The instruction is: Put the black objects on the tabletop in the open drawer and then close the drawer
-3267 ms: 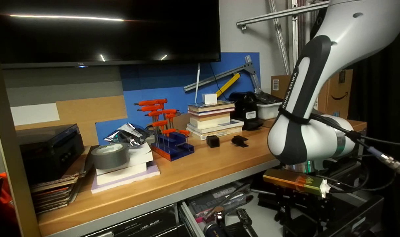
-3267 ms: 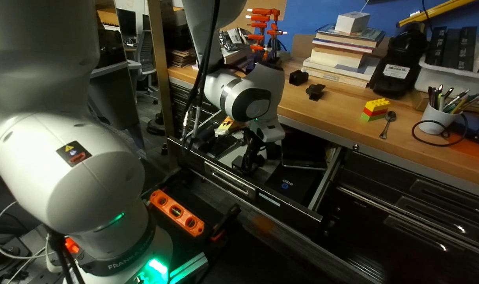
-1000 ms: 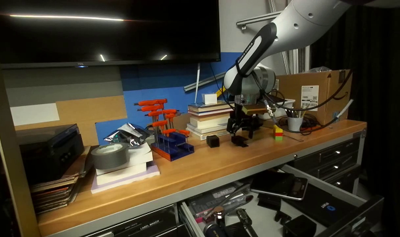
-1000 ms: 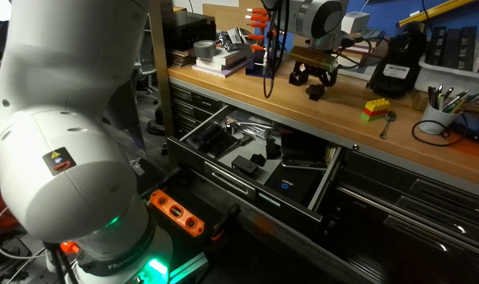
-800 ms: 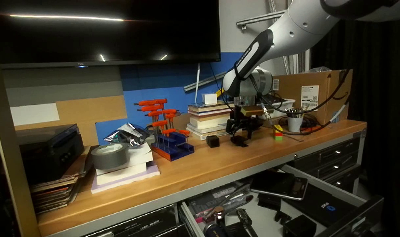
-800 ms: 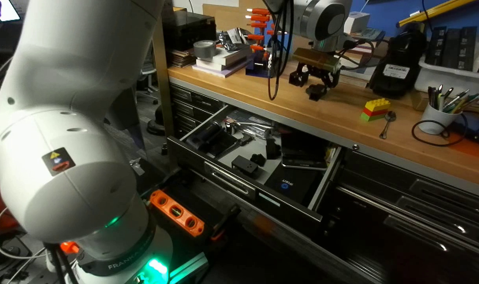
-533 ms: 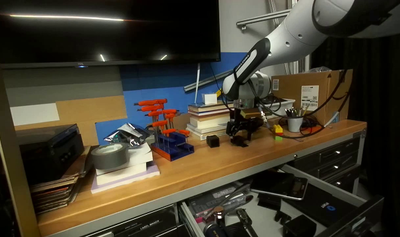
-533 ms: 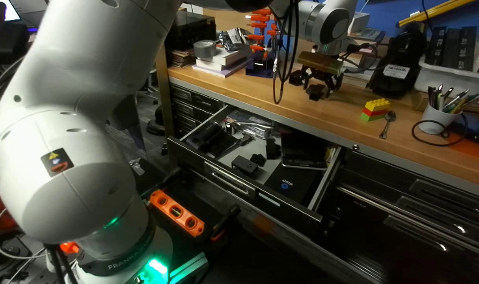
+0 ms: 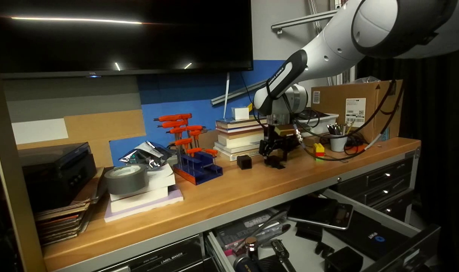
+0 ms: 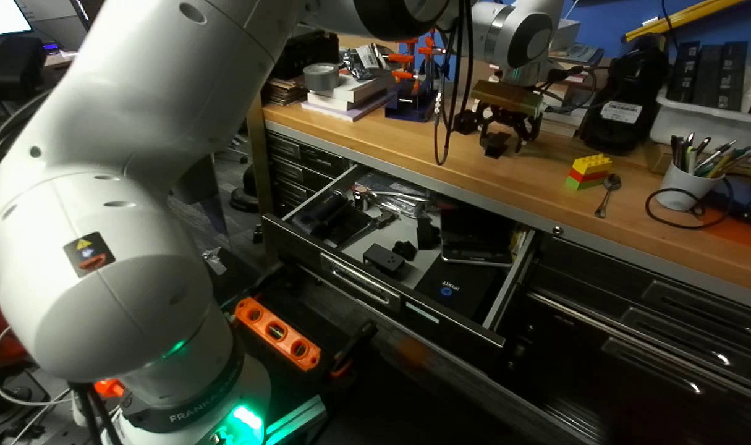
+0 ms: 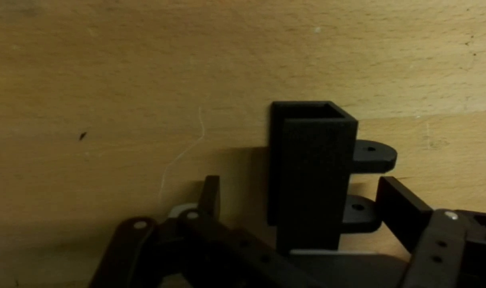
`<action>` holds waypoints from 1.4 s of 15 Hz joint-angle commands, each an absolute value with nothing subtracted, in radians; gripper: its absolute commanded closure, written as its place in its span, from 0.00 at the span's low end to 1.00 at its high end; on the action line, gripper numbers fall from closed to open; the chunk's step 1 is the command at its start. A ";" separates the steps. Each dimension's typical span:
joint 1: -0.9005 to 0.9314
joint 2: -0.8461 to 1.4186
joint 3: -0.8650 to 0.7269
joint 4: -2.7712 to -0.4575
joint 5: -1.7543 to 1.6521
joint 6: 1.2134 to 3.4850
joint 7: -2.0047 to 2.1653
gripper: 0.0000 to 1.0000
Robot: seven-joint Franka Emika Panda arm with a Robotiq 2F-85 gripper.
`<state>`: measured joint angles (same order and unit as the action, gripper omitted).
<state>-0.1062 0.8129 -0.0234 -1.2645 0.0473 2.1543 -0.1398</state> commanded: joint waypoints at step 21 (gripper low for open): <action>-0.102 0.907 -0.032 -1.034 -0.004 1.887 -0.088 0.00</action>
<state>-0.1054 0.8764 -0.0303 -1.0995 -0.0008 1.9044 -0.1008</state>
